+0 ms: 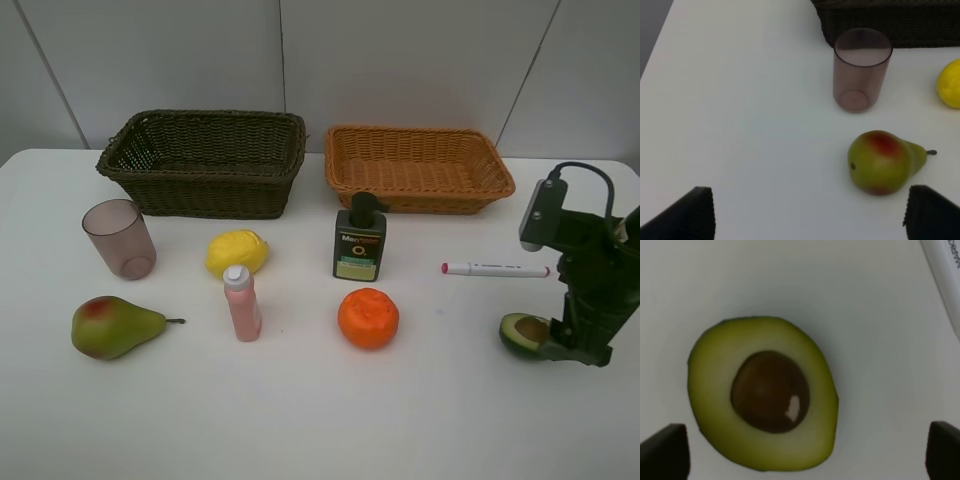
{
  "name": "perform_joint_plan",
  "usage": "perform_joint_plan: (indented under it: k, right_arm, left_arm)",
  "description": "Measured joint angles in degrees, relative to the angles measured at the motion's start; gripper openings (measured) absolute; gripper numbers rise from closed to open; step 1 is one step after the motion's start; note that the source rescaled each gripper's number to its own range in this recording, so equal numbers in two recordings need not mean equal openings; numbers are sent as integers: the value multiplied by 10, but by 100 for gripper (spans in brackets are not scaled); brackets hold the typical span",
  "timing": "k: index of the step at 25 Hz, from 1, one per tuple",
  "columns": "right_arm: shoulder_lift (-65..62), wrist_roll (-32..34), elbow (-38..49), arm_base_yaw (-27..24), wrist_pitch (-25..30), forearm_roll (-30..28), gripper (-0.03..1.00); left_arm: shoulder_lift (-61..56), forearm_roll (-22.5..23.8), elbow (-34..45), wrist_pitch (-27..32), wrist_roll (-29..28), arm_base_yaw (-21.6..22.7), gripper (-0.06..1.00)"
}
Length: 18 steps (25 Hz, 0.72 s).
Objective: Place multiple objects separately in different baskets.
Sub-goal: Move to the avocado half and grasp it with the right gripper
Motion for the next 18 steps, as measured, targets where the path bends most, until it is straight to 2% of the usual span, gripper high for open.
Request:
perform_joint_plan:
  k: [11, 18]
  right_arm:
    - [102, -2, 0, 0, -65, 6, 98]
    - [106, -2, 0, 0, -76, 14, 97]
  left_arm:
    - [0, 0, 0, 0, 0, 0, 100]
    - [0, 0, 0, 0, 0, 0, 100]
